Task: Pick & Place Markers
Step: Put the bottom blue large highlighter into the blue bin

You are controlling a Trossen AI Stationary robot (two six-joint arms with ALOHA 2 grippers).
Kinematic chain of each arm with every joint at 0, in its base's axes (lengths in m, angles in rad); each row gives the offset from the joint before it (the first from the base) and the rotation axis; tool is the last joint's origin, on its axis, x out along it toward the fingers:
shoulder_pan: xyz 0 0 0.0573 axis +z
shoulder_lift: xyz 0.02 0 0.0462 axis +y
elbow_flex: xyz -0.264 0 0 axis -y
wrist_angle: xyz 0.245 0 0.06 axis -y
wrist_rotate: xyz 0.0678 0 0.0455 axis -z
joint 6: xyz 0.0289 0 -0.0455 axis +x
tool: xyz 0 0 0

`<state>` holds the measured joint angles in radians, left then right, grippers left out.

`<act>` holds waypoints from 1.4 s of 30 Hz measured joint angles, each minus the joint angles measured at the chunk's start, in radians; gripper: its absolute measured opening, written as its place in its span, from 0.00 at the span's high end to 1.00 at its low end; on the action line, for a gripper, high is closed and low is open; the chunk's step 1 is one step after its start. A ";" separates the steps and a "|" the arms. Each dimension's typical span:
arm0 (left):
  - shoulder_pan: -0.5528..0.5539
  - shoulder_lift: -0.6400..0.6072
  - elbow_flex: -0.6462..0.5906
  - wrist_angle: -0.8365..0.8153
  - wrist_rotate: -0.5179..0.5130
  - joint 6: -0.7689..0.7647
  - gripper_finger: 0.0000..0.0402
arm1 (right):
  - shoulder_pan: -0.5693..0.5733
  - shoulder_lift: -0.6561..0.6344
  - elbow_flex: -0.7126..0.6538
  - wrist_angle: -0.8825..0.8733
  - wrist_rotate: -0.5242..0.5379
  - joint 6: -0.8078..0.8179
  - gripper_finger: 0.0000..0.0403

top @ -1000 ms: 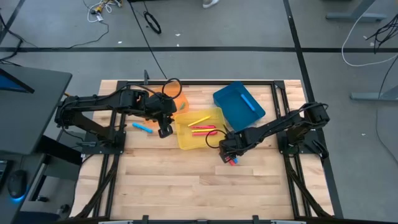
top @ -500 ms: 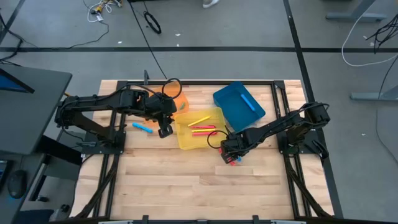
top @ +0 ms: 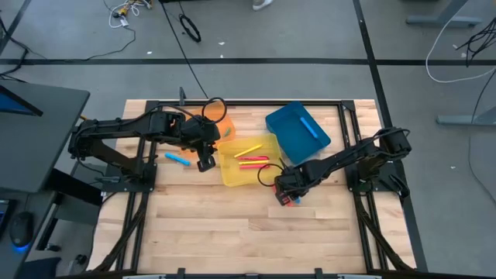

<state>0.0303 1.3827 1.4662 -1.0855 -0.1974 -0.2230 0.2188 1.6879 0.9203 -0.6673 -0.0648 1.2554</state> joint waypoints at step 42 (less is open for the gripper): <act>0.001 0.000 0.000 -0.001 -0.008 0.010 0.71 | -0.329 -0.242 0.412 -0.603 -0.041 -0.348 0.89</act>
<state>0.0315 1.3827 1.4662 -1.0863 -0.2054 -0.2134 -0.1098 1.4456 1.3327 -1.2702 -0.1057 0.9074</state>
